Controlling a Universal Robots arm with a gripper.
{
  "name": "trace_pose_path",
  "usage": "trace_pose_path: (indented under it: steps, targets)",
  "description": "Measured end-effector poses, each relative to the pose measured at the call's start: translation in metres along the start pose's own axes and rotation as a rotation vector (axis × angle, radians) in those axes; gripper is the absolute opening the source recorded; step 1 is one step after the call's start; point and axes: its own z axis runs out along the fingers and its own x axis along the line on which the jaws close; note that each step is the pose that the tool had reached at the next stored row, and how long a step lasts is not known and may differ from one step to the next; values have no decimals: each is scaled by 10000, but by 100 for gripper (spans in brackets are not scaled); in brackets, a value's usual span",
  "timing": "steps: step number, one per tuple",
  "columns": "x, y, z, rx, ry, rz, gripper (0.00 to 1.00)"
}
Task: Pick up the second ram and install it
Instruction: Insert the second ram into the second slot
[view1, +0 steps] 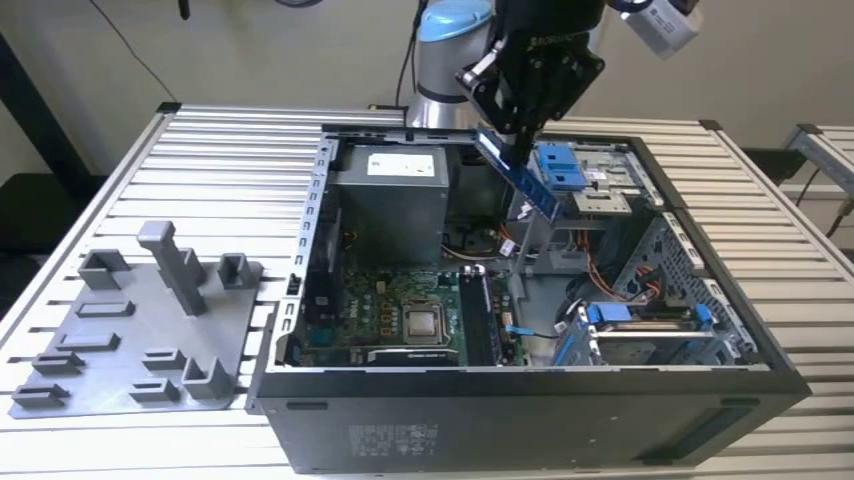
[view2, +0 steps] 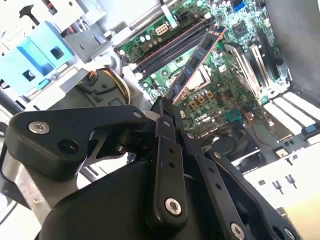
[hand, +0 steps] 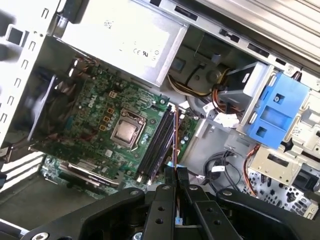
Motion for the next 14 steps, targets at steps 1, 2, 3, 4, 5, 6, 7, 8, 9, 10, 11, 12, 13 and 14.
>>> trace_pose_path:
  steps: [1,2,3,4,5,6,7,8,9,10,11,12,13,14]
  targets:
    - [0,0,1,2,2,120,13]
    - [0,0,1,4,4,239,13]
    - [0,0,2,5,6,366,13]
    - [0,0,3,7,8,484,13]
    - [0,0,4,9,10,602,13]
    - [0,0,4,12,12,721,13]
    - [0,0,5,14,13,839,13]
    - [0,0,5,15,15,959,13]
    - [0,0,6,17,17,1078,13]
    - [0,0,7,18,19,1197,13]
    - [0,0,8,20,20,1324,13]
    - [0,0,9,22,22,1441,13]
    - [0,0,10,23,24,1558,13]
    - [1,0,11,25,26,1680,13]
